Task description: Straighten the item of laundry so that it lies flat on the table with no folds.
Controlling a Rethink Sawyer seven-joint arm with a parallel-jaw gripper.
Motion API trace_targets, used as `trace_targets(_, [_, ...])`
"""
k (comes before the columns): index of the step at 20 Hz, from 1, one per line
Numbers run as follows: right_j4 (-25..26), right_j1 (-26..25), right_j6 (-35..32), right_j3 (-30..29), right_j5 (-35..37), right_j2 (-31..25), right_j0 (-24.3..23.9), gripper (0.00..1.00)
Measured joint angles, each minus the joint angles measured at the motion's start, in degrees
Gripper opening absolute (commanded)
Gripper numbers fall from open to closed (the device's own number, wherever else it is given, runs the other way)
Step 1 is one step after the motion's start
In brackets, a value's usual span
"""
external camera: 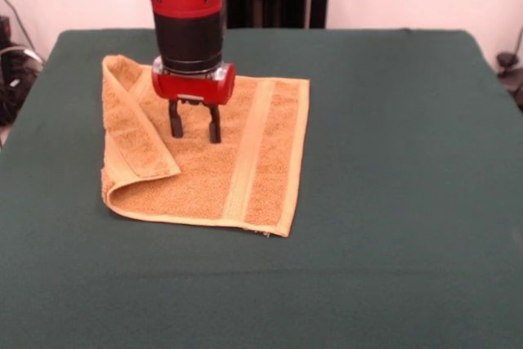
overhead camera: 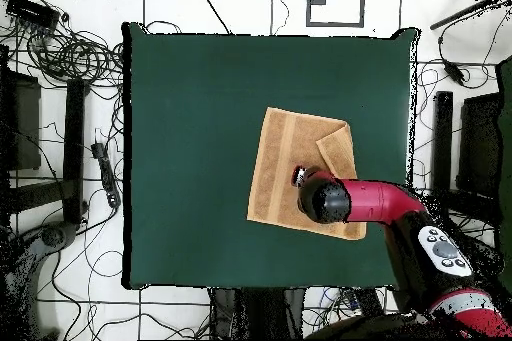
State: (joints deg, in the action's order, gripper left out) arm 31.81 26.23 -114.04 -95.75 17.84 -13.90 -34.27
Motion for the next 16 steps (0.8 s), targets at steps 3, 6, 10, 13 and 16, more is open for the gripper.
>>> trace_targets(3, [0.42, -0.15, 0.00, 0.28, 2.22, -2.14, -1.91, 1.00])
trace_targets(6, [0.79, -0.55, 0.04, 0.77, 6.03, -5.80, -5.14, 1.00])
trace_targets(10, [0.88, -1.30, 0.18, 1.34, 9.90, -9.58, -8.55, 1.00])
trace_targets(13, [0.95, -2.35, 0.58, 2.02, 13.60, -13.16, -11.82, 1.00])
trace_targets(16, [1.53, -3.57, 1.45, 2.86, 17.09, -16.38, -14.56, 1.00])
